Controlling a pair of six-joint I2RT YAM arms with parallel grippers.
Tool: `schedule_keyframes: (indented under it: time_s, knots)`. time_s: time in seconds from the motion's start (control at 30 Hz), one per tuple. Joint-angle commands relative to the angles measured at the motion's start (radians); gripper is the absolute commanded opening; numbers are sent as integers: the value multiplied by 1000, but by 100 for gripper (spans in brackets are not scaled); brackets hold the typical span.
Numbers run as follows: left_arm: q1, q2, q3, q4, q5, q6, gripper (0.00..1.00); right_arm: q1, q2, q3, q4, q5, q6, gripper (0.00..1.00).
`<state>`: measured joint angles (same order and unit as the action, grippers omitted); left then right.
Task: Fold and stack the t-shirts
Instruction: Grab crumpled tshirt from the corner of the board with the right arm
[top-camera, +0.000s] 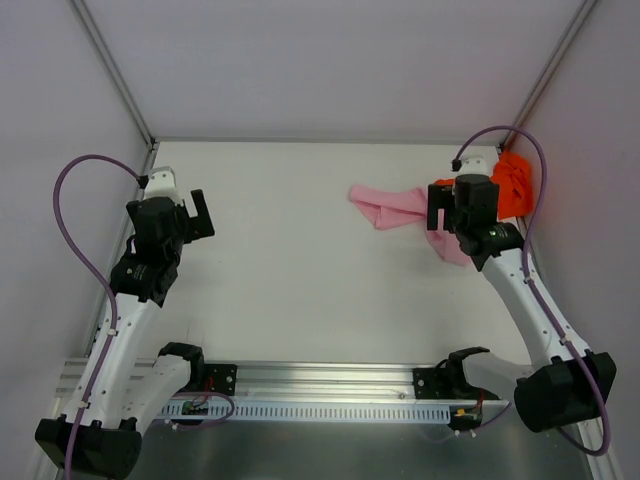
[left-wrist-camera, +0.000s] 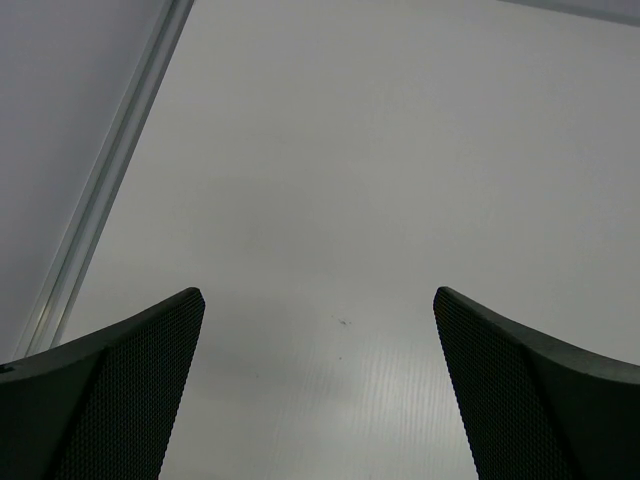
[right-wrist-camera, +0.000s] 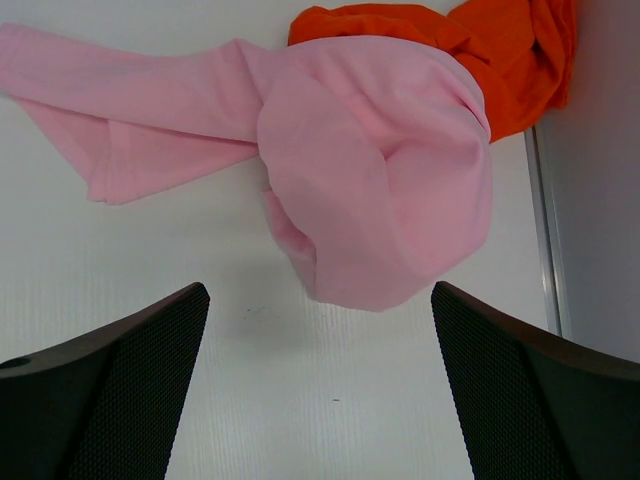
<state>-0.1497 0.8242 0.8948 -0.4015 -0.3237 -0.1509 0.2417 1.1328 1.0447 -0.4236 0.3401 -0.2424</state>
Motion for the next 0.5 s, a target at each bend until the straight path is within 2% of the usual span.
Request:
schedule_keyframes:
  time_s: [0.0, 0.2, 0.47]
  knots:
    - [-2, -7, -2, 53, 6, 46, 99, -2, 1, -21, -32, 102, 32, 96]
    - [-4, 45, 4, 47, 173, 96, 99, -50, 67, -78, -27, 139, 67, 96]
    - [-2, 107, 0, 102, 281, 80, 99, -157, 378, 64, -77, 88, 89, 96]
